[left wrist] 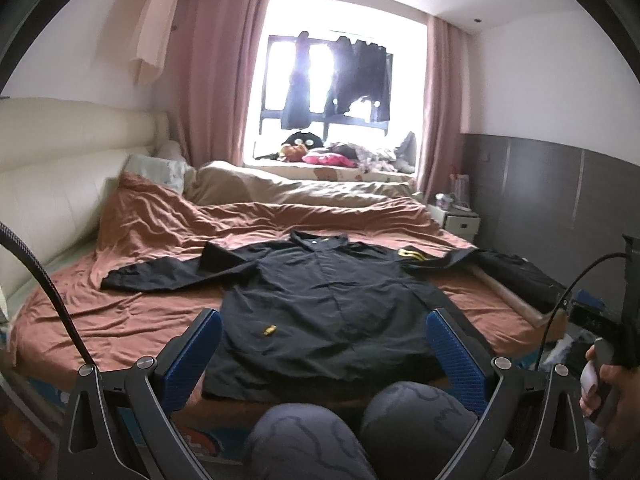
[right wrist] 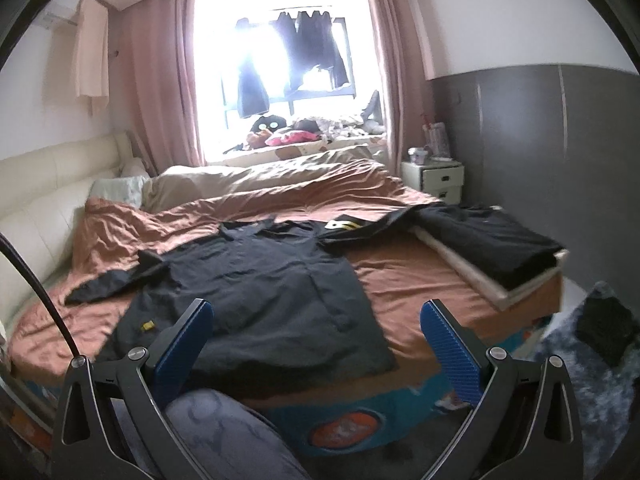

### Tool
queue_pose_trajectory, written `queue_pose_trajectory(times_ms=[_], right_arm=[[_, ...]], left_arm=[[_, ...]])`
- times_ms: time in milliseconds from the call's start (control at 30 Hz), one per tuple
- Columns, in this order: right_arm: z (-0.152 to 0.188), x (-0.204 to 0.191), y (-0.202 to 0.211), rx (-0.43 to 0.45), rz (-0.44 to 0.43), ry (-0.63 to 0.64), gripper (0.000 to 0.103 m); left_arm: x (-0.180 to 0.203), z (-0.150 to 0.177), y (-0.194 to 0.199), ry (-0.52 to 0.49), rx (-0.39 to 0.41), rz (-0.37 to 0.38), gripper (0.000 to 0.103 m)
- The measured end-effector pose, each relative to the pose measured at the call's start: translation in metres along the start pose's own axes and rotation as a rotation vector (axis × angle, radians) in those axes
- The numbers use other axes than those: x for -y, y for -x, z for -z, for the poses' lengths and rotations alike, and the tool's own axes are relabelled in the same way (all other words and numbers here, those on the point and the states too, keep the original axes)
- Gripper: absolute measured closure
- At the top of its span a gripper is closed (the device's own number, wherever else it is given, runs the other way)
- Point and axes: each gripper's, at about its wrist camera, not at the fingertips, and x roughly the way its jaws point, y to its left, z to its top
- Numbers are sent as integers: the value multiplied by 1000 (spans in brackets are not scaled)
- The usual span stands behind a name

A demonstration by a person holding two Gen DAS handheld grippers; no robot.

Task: Fold large clothes
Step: 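Move both grippers forward over the black shirt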

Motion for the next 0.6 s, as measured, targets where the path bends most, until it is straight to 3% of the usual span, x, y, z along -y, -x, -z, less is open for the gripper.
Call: queue_pose_trajectory(times_ms=[467, 600], right_arm=[[-30, -35, -121, -81, -118, -2, 0], [-34, -48, -156, -141, -149, 4, 0]], left_arm=[[-65, -18, -87, 57, -103, -112, 1], [-92, -21, -111, 83, -126, -138, 1]])
